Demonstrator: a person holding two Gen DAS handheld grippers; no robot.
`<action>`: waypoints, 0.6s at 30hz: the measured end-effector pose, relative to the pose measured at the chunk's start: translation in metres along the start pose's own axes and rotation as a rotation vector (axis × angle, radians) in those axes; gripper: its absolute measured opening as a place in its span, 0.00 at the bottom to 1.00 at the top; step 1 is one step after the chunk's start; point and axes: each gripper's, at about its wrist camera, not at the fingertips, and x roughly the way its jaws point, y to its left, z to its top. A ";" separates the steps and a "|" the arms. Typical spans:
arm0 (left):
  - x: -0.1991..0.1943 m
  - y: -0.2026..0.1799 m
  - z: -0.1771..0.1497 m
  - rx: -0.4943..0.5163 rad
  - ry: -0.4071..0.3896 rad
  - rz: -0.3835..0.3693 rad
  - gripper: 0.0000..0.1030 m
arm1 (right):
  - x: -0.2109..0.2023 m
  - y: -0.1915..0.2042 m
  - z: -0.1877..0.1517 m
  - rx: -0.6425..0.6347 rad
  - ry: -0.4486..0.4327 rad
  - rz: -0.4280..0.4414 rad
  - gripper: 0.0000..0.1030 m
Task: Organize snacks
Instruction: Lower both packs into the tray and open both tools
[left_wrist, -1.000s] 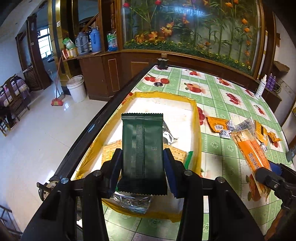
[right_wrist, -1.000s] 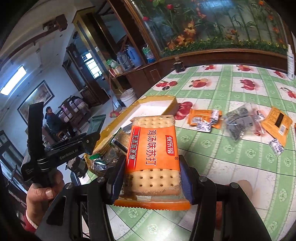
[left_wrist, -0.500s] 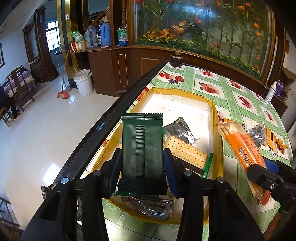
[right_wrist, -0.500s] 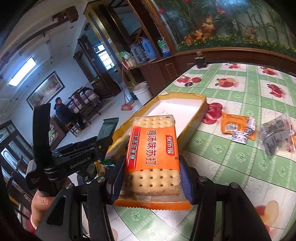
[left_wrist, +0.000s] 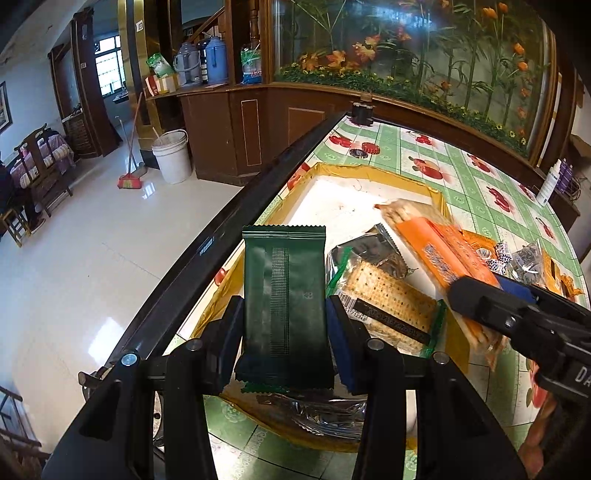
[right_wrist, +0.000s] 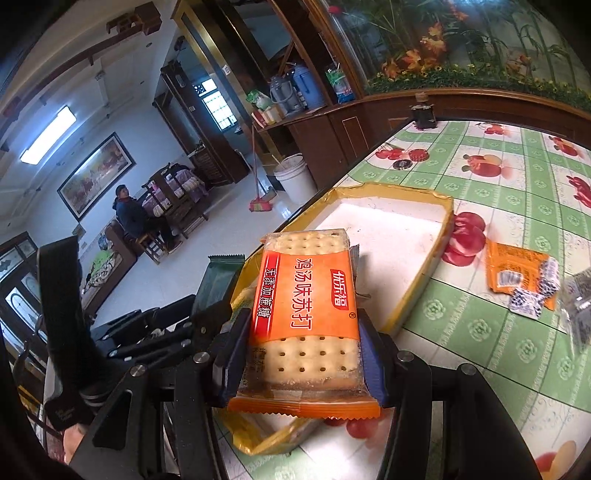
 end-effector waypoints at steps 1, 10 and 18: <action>0.002 0.001 -0.001 -0.002 0.005 0.000 0.42 | 0.005 0.001 0.001 -0.001 0.007 0.001 0.53; 0.013 0.005 -0.004 -0.009 0.027 0.001 0.42 | 0.035 0.002 0.005 -0.007 0.030 -0.017 0.53; 0.016 0.004 -0.003 -0.006 0.031 0.012 0.42 | 0.043 0.001 0.002 0.000 0.049 -0.044 0.56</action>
